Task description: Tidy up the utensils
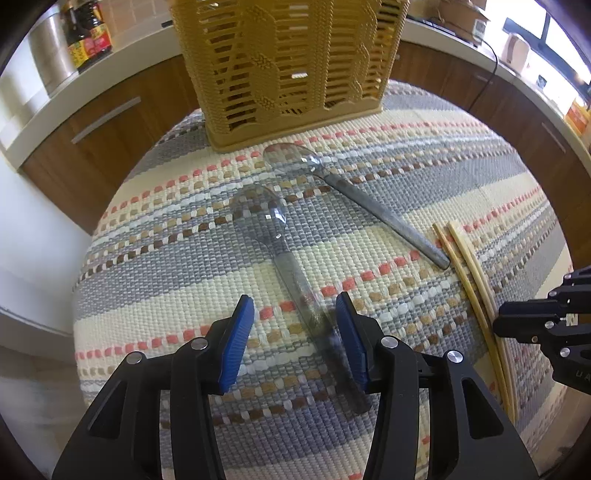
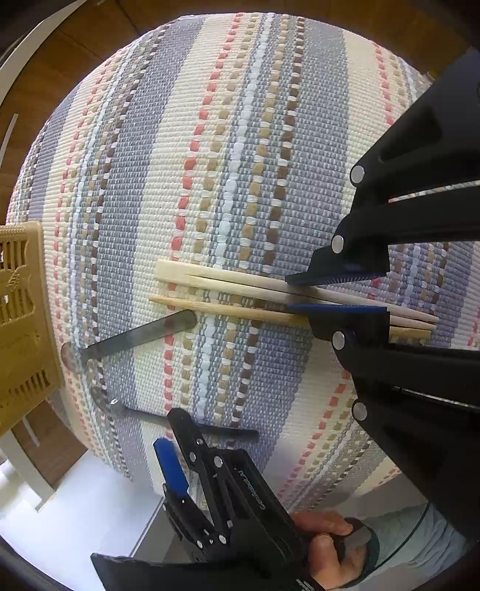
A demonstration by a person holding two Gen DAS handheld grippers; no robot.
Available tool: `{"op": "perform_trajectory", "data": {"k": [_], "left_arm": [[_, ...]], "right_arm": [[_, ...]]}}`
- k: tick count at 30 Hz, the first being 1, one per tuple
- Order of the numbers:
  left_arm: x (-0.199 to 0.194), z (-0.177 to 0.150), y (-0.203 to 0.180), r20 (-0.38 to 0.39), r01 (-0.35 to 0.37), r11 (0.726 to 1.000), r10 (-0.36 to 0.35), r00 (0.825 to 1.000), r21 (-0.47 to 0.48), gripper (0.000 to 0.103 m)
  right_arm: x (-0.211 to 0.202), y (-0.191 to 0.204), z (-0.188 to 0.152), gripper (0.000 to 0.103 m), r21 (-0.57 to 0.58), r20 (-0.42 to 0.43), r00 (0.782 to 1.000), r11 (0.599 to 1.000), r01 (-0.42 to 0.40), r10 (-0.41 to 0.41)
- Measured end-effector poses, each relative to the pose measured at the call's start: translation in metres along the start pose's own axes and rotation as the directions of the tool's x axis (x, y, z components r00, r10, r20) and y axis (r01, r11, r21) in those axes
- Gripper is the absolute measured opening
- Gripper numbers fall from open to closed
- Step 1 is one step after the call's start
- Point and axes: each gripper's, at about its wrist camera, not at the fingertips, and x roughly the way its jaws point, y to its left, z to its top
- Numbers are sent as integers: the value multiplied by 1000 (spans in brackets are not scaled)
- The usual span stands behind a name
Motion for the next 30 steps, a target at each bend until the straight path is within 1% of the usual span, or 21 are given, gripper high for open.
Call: {"op": "perform_trajectory", "data": {"k": [3, 6, 8, 10, 12, 13, 14, 15, 16, 17, 18, 19, 20, 21, 22, 24, 25, 27, 30], "left_arm": [[2, 8, -6, -41, -18, 999, 20, 999, 47, 45], [4, 13, -3, -58, 8, 999, -6, 998, 36, 44], [5, 14, -1, -57, 22, 999, -20, 998, 29, 44], [5, 14, 3, -51, 28, 999, -27, 998, 31, 44], [5, 15, 4, -45, 28, 999, -27, 999, 35, 44], [6, 13, 3, -45, 27, 999, -26, 999, 36, 44], [6, 12, 3, -46, 27, 999, -26, 999, 37, 44], [6, 13, 3, -49, 29, 999, -27, 998, 37, 44], [5, 12, 6, -50, 31, 999, -29, 998, 37, 44], [5, 12, 6, -50, 32, 999, -30, 998, 37, 45], [4, 11, 5, -51, 35, 999, -34, 998, 37, 47], [4, 10, 5, -49, 34, 999, -32, 998, 38, 47], [4, 10, 4, -47, 31, 999, -29, 998, 40, 48], [3, 8, 4, -44, 29, 999, -28, 999, 40, 48], [3, 8, 4, -42, 30, 999, -28, 999, 40, 48], [3, 8, 3, -44, 33, 999, -32, 999, 39, 48], [3, 8, 3, -45, 34, 999, -32, 998, 39, 48], [3, 7, 4, -47, 33, 999, -31, 998, 41, 48], [2, 7, 4, -45, 34, 999, -32, 998, 39, 48]], "right_arm": [[14, 13, 14, 11, -8, -43, 999, 1000, 19, -19], [16, 15, 23, 11, -1, -78, 997, 1000, 11, -11], [15, 16, 26, 10, -17, -81, 997, 1000, 7, -8], [12, 11, 30, 11, -14, -57, 998, 1000, -16, 15], [0, 2, 31, 11, 28, 19, 999, 999, -39, 39], [-8, -1, 30, 11, 41, 76, 994, 996, -77, 74], [-14, -2, 29, 11, 37, 107, 990, 995, -92, 88], [-17, -2, 27, 13, 32, 120, 989, 996, -89, 84], [-18, -2, 26, 17, 27, 121, 990, 997, -75, 71], [-18, -3, 25, 21, 25, 114, 991, 998, -66, 62], [-16, -3, 24, 27, 29, 100, 993, 998, -58, 55], [-13, -5, 23, 29, 35, 81, 995, 998, -59, 56], [-10, -7, 22, 30, 45, 68, 995, 996, -80, 76], [-9, -9, 22, 30, 54, 62, 994, 994, -99, 96], [-8, -9, 21, 30, 58, 60, 994, 993, -100, 96], [-8, -12, 23, 30, 59, 63, 998, 998, -35, 31], [-5, -14, 24, 30, 61, 47, 999, 998, -6, 4], [2, -19, 21, 30, 60, 20, 1000, 998, -21, 20], [2, -18, 23, 30, 52, 16, 1000, 998, -21, 20]]}}
